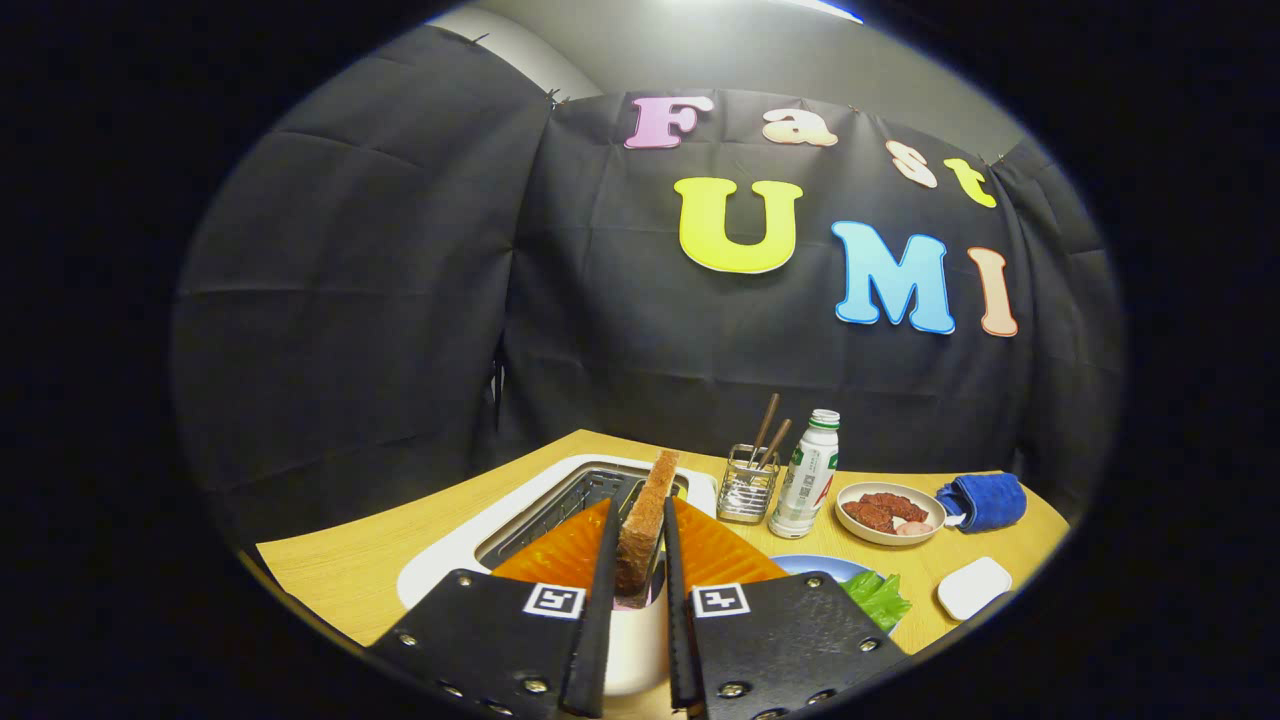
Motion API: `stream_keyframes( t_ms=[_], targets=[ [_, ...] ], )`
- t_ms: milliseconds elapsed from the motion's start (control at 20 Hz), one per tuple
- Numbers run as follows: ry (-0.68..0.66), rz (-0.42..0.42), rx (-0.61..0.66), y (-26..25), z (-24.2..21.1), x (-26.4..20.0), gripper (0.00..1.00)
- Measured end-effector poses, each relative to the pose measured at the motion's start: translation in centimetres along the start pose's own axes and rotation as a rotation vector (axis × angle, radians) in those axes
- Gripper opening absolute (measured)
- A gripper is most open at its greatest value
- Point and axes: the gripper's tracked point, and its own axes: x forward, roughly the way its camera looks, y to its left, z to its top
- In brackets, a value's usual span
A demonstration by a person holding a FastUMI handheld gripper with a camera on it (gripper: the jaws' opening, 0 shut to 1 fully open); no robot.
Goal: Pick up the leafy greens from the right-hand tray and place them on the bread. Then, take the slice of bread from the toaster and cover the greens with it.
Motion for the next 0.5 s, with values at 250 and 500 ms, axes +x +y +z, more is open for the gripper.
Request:
stream_keyframes(
  t_ms=[250, 500],
  targets=[
    [-0.004, 0.042, 0.035, 0.3, -0.14, -0.18, 0.06],
    [-0.017, 0.082, 0.034, 0.5, 0.22, -0.52, 0.06]
  ],
)
